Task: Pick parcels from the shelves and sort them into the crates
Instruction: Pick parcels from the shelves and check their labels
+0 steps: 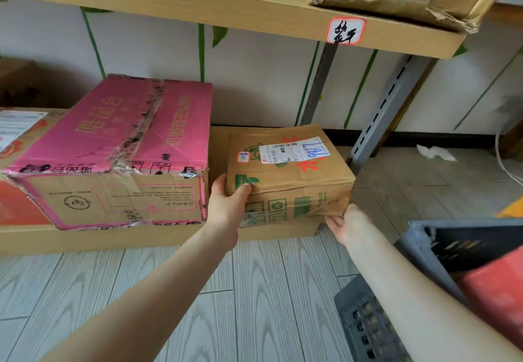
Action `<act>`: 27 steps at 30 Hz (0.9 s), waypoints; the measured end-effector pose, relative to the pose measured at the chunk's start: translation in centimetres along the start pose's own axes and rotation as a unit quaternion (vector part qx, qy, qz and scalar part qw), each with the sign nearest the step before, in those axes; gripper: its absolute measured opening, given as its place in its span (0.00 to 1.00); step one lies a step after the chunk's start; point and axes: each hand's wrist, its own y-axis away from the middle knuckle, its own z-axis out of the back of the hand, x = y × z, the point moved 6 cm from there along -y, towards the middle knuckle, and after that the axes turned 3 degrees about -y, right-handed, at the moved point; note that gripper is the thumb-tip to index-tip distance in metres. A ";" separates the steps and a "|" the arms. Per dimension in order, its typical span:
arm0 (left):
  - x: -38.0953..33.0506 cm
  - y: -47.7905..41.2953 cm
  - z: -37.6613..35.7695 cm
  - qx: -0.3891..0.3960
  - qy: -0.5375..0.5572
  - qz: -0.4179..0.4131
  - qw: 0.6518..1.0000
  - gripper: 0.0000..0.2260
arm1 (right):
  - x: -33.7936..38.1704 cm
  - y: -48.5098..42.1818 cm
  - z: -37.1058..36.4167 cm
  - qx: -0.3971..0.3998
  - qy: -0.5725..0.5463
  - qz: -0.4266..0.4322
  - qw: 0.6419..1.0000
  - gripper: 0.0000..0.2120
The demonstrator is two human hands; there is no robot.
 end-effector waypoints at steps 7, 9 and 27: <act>-1.3 -1.4 -3.0 -0.003 -0.115 -0.070 0.991 0.23 | -1.2 -1.8 -1.3 0.004 0.007 -0.005 1.000 0.25; -1.1 -1.5 -3.5 0.001 -0.151 -0.068 0.986 0.25 | -1.3 -2.0 -1.3 0.001 0.005 -0.004 1.000 0.25; -11.9 6.9 14.7 -0.046 -0.346 -0.374 0.859 0.07 | -7.2 13.2 -6.7 -0.002 0.018 0.333 0.943 0.11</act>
